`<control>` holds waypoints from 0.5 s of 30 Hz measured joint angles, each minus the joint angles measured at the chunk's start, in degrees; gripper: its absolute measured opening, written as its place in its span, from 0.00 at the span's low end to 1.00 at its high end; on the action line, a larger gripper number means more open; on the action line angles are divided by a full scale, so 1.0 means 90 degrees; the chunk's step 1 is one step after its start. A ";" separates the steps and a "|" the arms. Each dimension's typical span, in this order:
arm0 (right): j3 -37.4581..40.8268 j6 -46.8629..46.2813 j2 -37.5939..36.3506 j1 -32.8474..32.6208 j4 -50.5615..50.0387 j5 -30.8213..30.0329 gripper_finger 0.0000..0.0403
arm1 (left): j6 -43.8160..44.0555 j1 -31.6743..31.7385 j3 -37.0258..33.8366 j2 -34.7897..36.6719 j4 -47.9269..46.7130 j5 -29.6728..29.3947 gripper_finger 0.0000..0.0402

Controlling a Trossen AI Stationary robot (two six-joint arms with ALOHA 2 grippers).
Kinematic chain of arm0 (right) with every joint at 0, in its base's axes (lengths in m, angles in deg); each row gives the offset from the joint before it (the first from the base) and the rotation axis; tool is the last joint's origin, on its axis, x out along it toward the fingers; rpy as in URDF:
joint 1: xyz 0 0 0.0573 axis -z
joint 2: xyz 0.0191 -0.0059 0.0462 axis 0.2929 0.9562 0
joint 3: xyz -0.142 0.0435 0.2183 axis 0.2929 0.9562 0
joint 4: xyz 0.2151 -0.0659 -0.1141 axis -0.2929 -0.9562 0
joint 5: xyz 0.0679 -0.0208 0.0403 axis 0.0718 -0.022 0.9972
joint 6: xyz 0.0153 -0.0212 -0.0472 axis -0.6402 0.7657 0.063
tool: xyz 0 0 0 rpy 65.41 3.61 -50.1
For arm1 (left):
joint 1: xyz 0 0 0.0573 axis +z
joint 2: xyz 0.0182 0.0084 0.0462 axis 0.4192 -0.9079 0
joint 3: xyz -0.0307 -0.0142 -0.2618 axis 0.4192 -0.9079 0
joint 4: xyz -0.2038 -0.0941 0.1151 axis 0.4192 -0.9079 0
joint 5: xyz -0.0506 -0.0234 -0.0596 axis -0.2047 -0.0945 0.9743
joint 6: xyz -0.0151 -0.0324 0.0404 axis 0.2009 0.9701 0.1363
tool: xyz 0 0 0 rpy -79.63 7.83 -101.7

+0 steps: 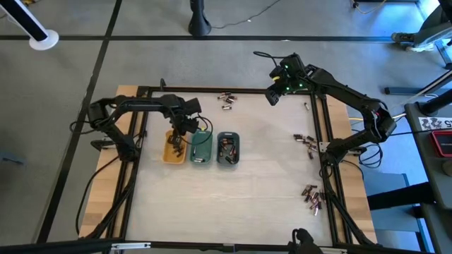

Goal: Sort batteries
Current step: Move the yellow bin to the middle left of the table

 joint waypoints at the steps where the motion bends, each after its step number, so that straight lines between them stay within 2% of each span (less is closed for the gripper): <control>1: 0.0000 0.0002 0.0000 0.0000 0.0000 0.0000 0.34 | 0.0005 0.0000 0.0000 0.0000 -0.0006 0.0000 0.00; 15: 0.0000 0.0006 0.0000 0.0000 -0.0098 0.0017 0.34 | 0.0148 0.0000 0.0000 0.0000 0.0027 -0.0090 0.16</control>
